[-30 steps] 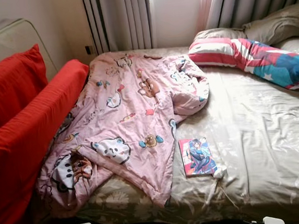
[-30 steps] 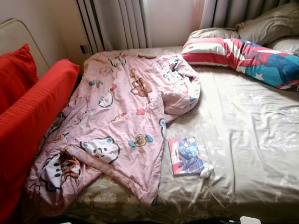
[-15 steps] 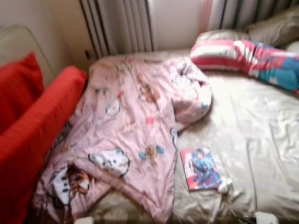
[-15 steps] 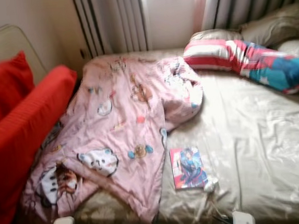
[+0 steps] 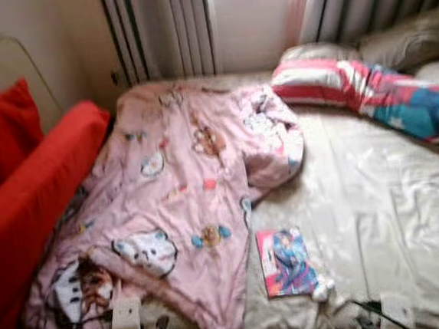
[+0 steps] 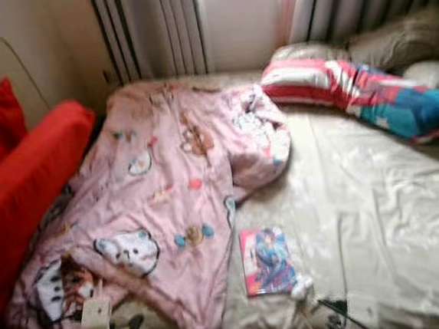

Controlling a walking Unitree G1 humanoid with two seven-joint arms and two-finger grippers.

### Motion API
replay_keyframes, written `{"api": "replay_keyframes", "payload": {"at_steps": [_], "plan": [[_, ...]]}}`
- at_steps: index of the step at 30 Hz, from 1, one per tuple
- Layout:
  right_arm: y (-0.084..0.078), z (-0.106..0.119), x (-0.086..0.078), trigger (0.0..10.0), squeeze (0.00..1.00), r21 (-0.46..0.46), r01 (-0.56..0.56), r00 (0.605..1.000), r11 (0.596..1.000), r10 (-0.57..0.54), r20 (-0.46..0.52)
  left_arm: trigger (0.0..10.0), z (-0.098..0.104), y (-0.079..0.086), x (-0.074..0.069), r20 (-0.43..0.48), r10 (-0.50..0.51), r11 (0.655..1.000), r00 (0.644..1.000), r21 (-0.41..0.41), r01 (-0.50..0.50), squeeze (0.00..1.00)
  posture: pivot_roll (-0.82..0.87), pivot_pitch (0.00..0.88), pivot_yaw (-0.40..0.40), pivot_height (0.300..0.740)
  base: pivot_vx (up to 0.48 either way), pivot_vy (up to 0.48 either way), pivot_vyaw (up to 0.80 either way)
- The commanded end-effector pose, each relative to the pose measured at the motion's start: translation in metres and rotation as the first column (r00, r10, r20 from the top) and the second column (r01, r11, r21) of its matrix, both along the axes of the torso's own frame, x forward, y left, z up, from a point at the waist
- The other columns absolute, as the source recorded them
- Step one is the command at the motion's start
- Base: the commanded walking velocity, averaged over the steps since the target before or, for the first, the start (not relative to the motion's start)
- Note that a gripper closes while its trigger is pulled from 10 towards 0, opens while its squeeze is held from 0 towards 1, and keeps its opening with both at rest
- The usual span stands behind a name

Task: Clean up the room

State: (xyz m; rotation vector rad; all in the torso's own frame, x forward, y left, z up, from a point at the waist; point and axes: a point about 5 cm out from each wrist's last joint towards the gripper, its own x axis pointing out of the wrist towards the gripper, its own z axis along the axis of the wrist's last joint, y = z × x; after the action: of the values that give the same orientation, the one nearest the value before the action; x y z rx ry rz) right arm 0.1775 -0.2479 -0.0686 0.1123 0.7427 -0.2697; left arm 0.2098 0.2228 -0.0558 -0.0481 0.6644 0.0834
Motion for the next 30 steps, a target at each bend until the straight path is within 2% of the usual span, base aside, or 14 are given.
{"api": "replay_keyframes", "payload": {"at_steps": [1,3,6,7,8,11,13,19,22,30], "plan": [[0.002,0.015,0.024,10.0,0.00,-0.014,-0.021,0.992,1.000,0.023,0.125,10.0,0.014,0.011,0.012,0.102,0.038,0.999,0.994,0.003,-0.039,0.00,-0.07,0.000,0.002,0.740,0.000,0.000,0.00],[0.001,0.035,0.047,10.0,0.00,-0.054,-0.041,0.962,0.998,0.054,0.267,10.0,0.028,0.014,0.025,0.206,0.032,0.999,0.978,0.013,-0.035,0.00,-0.07,0.000,0.002,0.740,0.000,0.000,0.00],[0.005,0.051,0.061,10.0,0.00,-0.102,-0.079,0.923,0.992,0.111,0.368,10.0,0.039,0.016,0.032,0.292,0.018,0.999,0.956,0.032,-0.028,0.00,-0.07,0.000,0.001,0.740,0.000,0.000,0.00],[0.006,0.054,0.063,10.0,0.00,-0.109,-0.086,0.911,0.990,0.122,0.393,10.0,0.042,0.016,0.034,0.316,0.016,0.999,0.949,0.035,-0.028,0.00,-0.07,0.000,0.001,0.740,0.000,0.000,0.00],[0.010,0.062,0.068,10.0,0.00,-0.133,-0.102,0.879,0.986,0.152,0.452,10.0,0.052,0.016,0.038,0.384,-0.006,0.998,0.923,0.061,-0.019,0.00,-0.07,0.000,0.000,0.740,0.000,0.000,0.00],[0.020,0.072,0.070,10.0,0.00,-0.190,-0.149,0.827,0.971,0.227,0.514,10.0,0.064,0.015,0.041,0.470,-0.033,0.997,0.882,0.078,-0.005,0.00,-0.07,0.000,0.002,0.740,0.000,0.000,0.00],[0.023,0.074,0.070,10.0,0.00,-0.190,-0.153,0.812,0.970,0.233,0.536,10.0,0.067,0.014,0.040,0.493,-0.034,0.997,0.870,0.077,-0.004,0.00,-0.07,0.001,0.003,0.740,0.000,0.000,0.00],[0.028,0.078,0.070,10.0,0.00,-0.192,-0.167,0.791,0.967,0.248,0.559,10.0,0.073,0.011,0.038,0.528,-0.041,0.997,0.848,0.076,0.001,0.00,-0.06,0.009,0.004,0.740,0.000,0.000,0.00],[0.033,0.075,0.072,10.0,0.00,-0.182,-0.190,0.804,0.965,0.259,0.535,10.0,0.074,0.010,0.038,0.536,-0.039,0.997,0.844,0.073,0.000,0.00,-0.06,0.013,0.007,0.740,0.000,0.000,0.00],[0.032,0.074,0.072,10.0,0.00,-0.178,-0.184,0.812,0.967,0.252,0.526,10.0,0.073,0.010,0.037,0.525,-0.038,0.997,0.850,0.073,0.000,0.00,-0.06,0.006,0.010,0.715,0.000,0.000,0.00]]}}
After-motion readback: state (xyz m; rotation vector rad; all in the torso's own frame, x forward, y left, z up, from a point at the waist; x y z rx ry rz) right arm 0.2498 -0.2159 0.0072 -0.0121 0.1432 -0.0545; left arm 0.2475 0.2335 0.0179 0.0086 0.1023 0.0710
